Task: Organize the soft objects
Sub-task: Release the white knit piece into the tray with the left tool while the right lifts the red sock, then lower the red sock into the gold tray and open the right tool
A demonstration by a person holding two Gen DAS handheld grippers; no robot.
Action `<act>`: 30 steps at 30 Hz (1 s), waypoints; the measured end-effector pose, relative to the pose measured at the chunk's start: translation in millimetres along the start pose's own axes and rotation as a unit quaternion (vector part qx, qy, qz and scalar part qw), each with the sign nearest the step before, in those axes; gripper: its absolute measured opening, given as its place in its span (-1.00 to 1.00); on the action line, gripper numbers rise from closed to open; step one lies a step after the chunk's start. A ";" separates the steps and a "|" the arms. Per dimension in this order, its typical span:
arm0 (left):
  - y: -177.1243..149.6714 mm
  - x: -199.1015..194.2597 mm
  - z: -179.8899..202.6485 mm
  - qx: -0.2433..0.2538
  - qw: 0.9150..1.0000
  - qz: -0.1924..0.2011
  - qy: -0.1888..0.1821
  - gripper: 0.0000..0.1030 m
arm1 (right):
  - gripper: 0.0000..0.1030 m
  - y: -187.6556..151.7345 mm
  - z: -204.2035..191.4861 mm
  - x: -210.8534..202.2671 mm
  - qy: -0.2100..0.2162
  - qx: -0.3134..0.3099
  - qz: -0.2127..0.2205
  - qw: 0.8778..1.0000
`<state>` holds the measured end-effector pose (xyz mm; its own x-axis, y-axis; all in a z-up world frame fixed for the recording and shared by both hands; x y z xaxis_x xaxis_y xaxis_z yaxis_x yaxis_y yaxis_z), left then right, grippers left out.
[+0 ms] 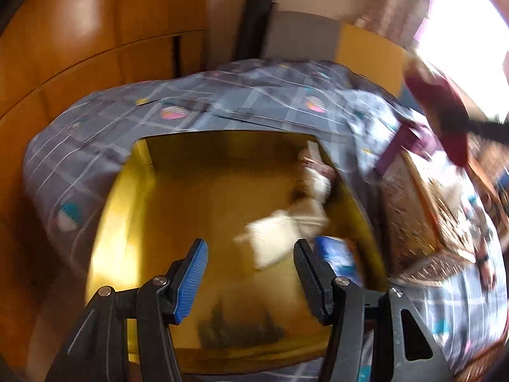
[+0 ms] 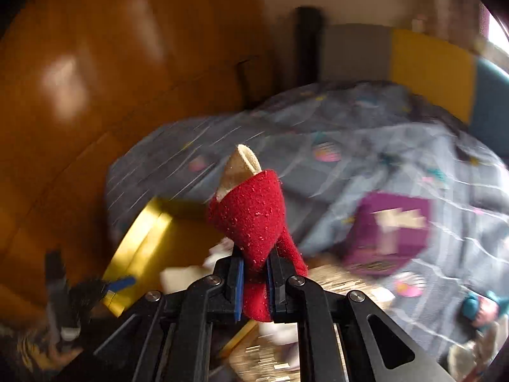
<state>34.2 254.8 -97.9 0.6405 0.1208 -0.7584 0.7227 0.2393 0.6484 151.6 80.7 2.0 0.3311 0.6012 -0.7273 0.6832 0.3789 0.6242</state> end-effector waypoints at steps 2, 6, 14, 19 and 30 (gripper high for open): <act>1.8 -2.7 -21.0 -0.029 0.999 0.002 0.015 0.10 | -0.78 -17.1 -23.8 19.3 0.023 -0.013 -0.027 0.999; 2.7 -6.4 -52.8 -0.063 0.997 0.008 0.040 0.10 | -0.78 -51.0 -62.8 66.6 0.058 -0.020 -0.076 0.995; 0.0 -7.4 -62.6 -0.063 0.997 0.012 0.044 0.10 | -0.77 -107.7 -96.3 132.9 0.056 -0.035 -0.153 0.986; -2.0 -6.0 -51.2 -0.047 0.998 0.009 0.037 0.10 | -0.63 -121.0 -95.2 146.0 0.054 -0.026 -0.173 0.983; 5.2 -22.3 -27.8 -0.013 0.999 0.036 0.029 0.10 | 0.09 -122.2 -95.0 106.9 0.042 -0.026 -0.111 0.993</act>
<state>16.4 280.1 -79.4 0.6742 0.1942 -0.7125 0.6675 0.2526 0.7005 41.7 165.6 -124.9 0.1179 0.5546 -0.8237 0.6982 0.5435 0.4659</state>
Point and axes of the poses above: each gripper's, at about its wrist camera, not at the fingertips, and x roughly the way its jaws point, z to its right, y to its top, the point moved 6 cm from there along x, roughly the way its jaws point, and after that the axes turned 5 degrees about x, right-handed, at the moved point
